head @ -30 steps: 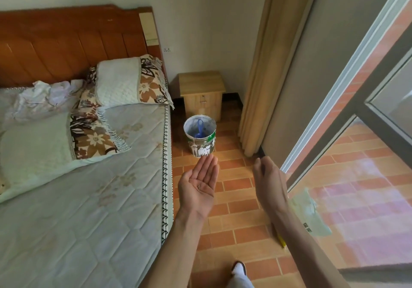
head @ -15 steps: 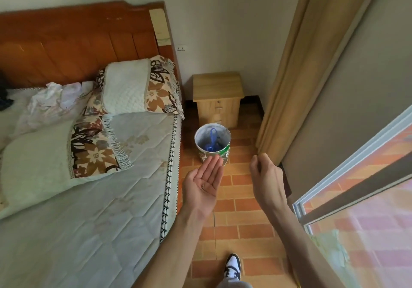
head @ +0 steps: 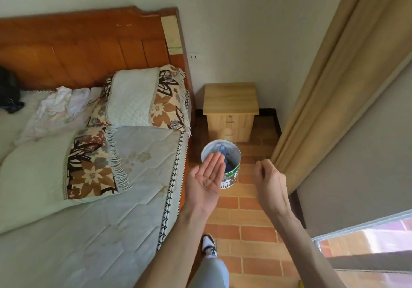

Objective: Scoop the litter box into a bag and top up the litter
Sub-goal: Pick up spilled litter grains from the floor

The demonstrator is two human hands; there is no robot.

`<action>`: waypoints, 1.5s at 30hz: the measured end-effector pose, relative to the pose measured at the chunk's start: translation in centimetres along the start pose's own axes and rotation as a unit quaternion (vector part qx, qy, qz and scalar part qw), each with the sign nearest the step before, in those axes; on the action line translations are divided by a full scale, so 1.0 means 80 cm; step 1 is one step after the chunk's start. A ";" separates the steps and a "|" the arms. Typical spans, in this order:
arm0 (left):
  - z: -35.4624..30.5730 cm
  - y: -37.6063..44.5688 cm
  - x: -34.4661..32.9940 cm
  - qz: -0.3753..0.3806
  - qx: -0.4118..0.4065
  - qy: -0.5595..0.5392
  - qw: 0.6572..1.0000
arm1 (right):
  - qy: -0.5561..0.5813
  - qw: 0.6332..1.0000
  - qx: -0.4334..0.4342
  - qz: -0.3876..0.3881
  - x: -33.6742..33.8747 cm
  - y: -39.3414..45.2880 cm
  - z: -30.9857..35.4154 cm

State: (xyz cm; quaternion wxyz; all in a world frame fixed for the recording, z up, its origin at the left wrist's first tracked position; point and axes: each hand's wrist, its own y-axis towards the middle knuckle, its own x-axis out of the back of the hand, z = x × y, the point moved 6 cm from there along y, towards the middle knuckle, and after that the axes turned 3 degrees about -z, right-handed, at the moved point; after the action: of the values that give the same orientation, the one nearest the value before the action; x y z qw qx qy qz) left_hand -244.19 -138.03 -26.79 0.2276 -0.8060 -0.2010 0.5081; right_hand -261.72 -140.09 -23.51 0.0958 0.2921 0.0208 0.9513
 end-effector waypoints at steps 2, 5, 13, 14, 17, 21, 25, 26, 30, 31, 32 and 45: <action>-0.007 0.029 -0.013 0.000 -0.002 0.001 1.000 | 0.001 1.000 0.000 0.000 -0.010 0.031 0.000; -0.020 0.079 -0.024 -0.012 -0.006 0.005 1.000 | 0.012 1.000 0.004 0.012 -0.027 0.079 0.006; -0.066 0.219 -0.059 -0.036 -0.007 0.000 0.999 | 0.038 0.999 -0.003 -0.001 -0.090 0.205 0.000; -0.073 0.238 -0.064 -0.039 -0.005 -0.004 0.999 | 0.034 0.999 -0.009 -0.002 -0.099 0.218 -0.006; -0.088 0.294 -0.077 -0.041 -0.001 -0.016 0.999 | 0.028 0.999 -0.021 0.004 -0.130 0.259 -0.024; -0.100 0.376 -0.091 -0.038 0.007 -0.009 0.999 | 0.022 0.999 -0.030 0.026 -0.181 0.314 -0.047; -0.093 0.451 -0.076 -0.050 0.020 -0.008 0.998 | 0.006 0.999 -0.037 0.037 -0.232 0.366 -0.086; -0.090 0.471 -0.066 -0.056 0.023 -0.005 0.998 | 0.000 0.999 -0.038 0.037 -0.246 0.378 -0.100; -0.074 0.555 -0.020 -0.080 0.027 0.005 0.996 | -0.014 0.998 -0.044 0.044 -0.306 0.423 -0.162; -0.070 0.574 -0.009 -0.083 0.027 0.012 0.996 | -0.018 0.998 -0.043 0.049 -0.322 0.431 -0.178; -0.065 0.593 0.001 -0.087 0.029 0.018 0.996 | -0.024 0.997 -0.041 0.052 -0.336 0.437 -0.194; 0.002 0.791 0.123 -0.154 -0.049 0.168 0.972 | -0.055 0.994 -0.052 0.077 -0.480 0.485 -0.388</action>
State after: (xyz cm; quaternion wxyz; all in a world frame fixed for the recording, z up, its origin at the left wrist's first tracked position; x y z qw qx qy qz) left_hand -234.55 -184.19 -70.16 0.2937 -0.8493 -0.3063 0.3139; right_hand -254.55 -185.06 -66.69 0.0382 0.3393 -0.0569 0.9382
